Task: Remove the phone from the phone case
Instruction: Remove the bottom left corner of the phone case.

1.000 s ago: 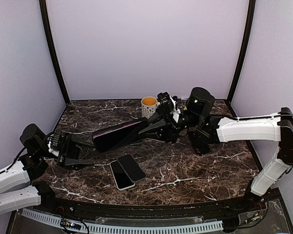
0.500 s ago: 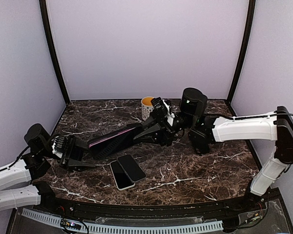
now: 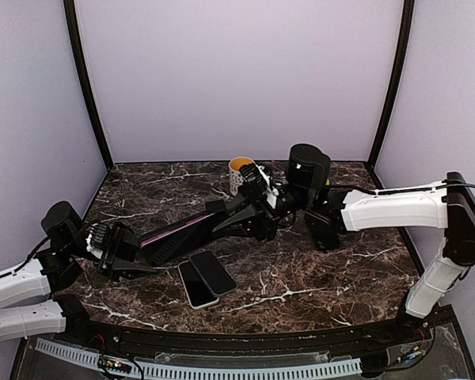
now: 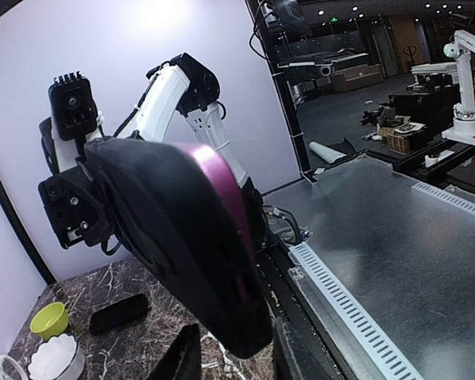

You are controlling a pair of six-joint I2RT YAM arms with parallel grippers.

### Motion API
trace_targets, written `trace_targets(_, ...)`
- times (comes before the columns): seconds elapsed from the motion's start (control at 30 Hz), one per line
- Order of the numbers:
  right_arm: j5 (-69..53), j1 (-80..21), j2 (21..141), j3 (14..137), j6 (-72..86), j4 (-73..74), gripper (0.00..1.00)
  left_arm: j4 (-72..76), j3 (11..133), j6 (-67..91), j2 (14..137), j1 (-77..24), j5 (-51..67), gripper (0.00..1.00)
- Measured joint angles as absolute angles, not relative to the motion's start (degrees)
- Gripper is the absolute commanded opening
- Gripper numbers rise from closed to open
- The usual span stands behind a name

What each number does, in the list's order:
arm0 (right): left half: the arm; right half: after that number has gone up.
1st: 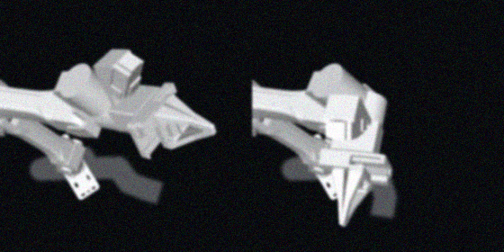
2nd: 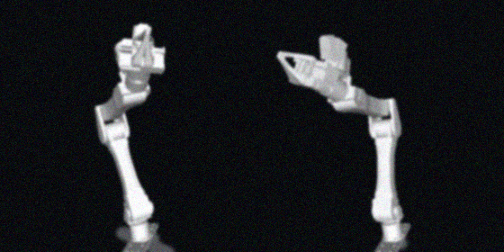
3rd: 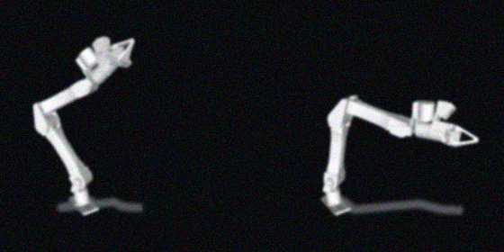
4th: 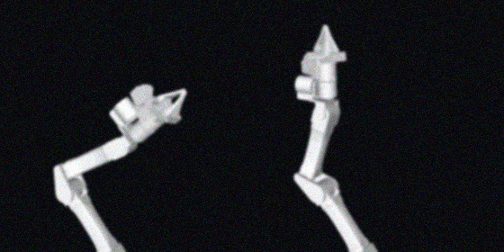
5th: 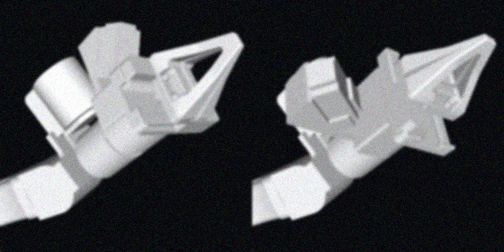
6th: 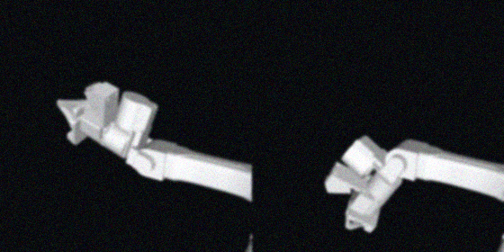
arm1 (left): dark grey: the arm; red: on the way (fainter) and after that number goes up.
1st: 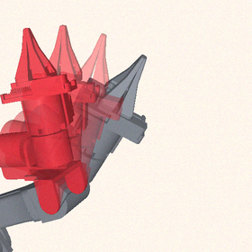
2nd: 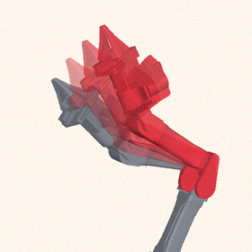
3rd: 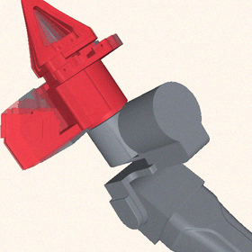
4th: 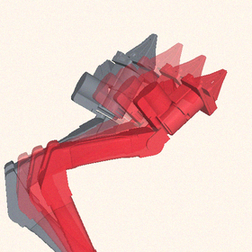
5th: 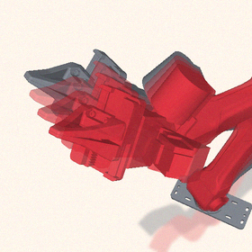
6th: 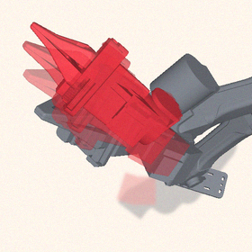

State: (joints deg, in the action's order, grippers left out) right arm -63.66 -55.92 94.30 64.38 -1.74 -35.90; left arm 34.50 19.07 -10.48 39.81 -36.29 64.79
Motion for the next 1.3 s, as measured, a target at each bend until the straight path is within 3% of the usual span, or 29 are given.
trace_targets(0.7,-64.53,-56.66,94.74,67.64,-8.54,-27.33,0.00,30.94,19.09,-13.13,39.64,-36.67,65.67,0.27)
trace_targets(1.03,-66.15,-56.77,94.74,74.50,-21.19,-9.26,0.00,28.73,19.09,-15.46,39.18,-36.67,65.76,0.20)
trace_targets(1.3,-66.26,-57.49,95.07,77.49,-30.61,1.13,0.00,25.54,19.09,-16.32,39.20,-36.80,66.83,0.21)
